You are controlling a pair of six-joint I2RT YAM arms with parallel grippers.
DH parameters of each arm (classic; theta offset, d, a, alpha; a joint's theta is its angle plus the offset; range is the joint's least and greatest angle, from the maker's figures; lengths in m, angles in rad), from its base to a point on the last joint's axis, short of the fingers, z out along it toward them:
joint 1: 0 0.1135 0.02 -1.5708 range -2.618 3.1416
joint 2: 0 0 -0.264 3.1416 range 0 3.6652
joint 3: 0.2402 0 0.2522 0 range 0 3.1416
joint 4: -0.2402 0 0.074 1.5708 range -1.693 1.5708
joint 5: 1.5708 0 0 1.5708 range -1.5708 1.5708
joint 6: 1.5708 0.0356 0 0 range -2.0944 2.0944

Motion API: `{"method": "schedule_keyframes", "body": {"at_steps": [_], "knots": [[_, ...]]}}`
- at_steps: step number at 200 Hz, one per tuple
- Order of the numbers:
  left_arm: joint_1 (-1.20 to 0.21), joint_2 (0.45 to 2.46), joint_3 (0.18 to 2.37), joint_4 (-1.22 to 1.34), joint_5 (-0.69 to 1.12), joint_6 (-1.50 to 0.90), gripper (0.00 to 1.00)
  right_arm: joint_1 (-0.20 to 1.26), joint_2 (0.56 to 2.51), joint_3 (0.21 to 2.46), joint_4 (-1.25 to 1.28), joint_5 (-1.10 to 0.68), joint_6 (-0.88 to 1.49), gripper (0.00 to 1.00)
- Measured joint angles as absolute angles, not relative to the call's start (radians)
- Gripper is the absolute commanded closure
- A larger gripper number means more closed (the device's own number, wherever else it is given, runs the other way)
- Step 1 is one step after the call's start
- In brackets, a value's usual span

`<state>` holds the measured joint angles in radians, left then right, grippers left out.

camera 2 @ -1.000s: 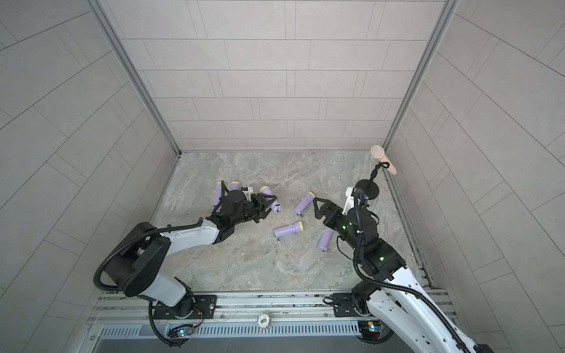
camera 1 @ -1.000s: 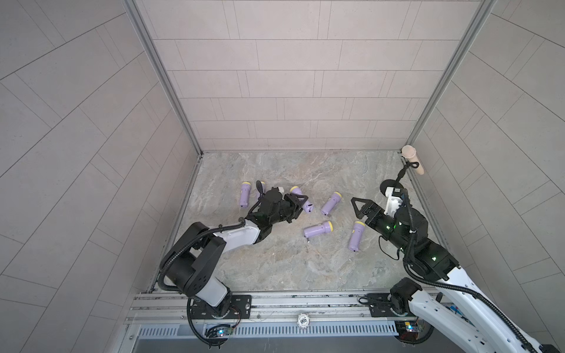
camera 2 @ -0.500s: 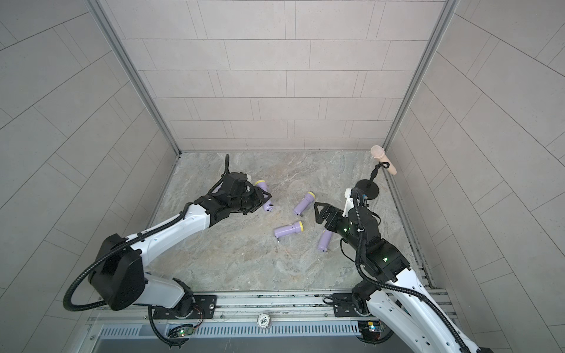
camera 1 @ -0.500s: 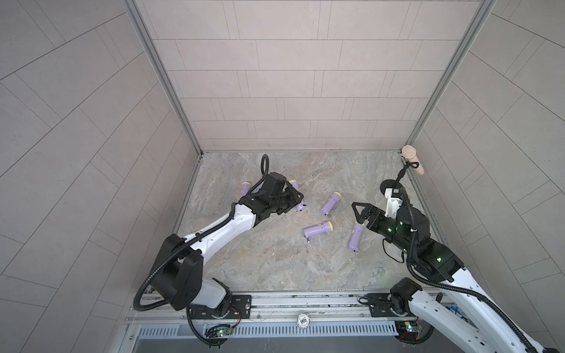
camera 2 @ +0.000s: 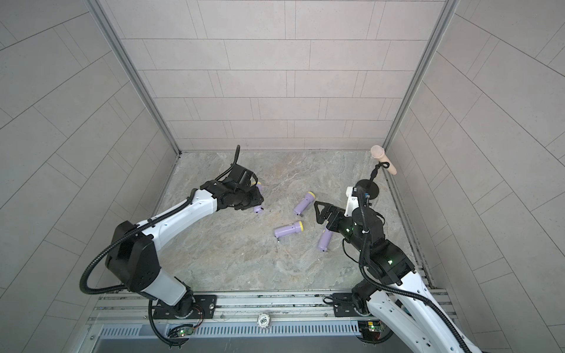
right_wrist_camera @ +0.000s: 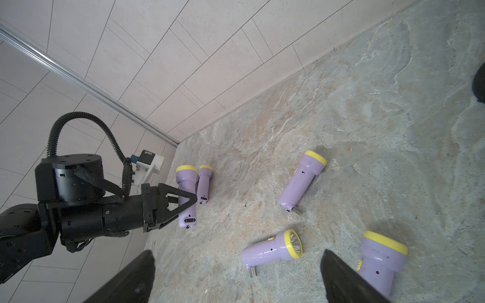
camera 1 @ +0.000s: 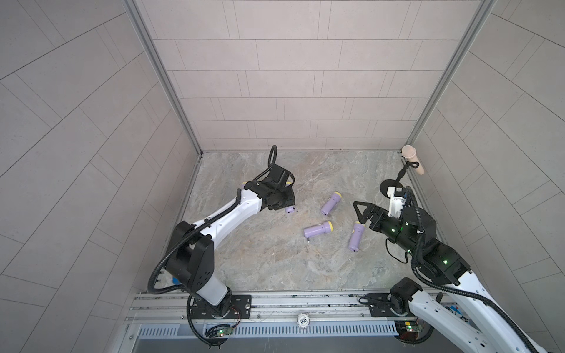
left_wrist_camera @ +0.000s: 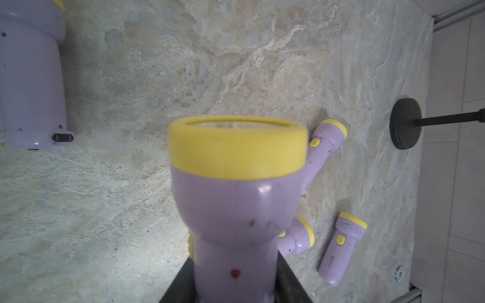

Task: Close the plug at the bottom of the flashlight
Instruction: Place the flashlight at the center of the board.

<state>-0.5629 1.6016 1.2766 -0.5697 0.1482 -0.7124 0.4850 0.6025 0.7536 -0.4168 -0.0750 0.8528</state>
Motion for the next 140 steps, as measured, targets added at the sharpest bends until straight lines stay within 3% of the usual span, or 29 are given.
{"method": "schedule_keyframes", "body": {"at_steps": [140], "knots": [[-0.504, 1.885, 1.478, -0.714, 0.045, -0.558, 1.0, 0.485, 0.587, 0.727, -0.415, -0.09, 0.855, 0.01]]}}
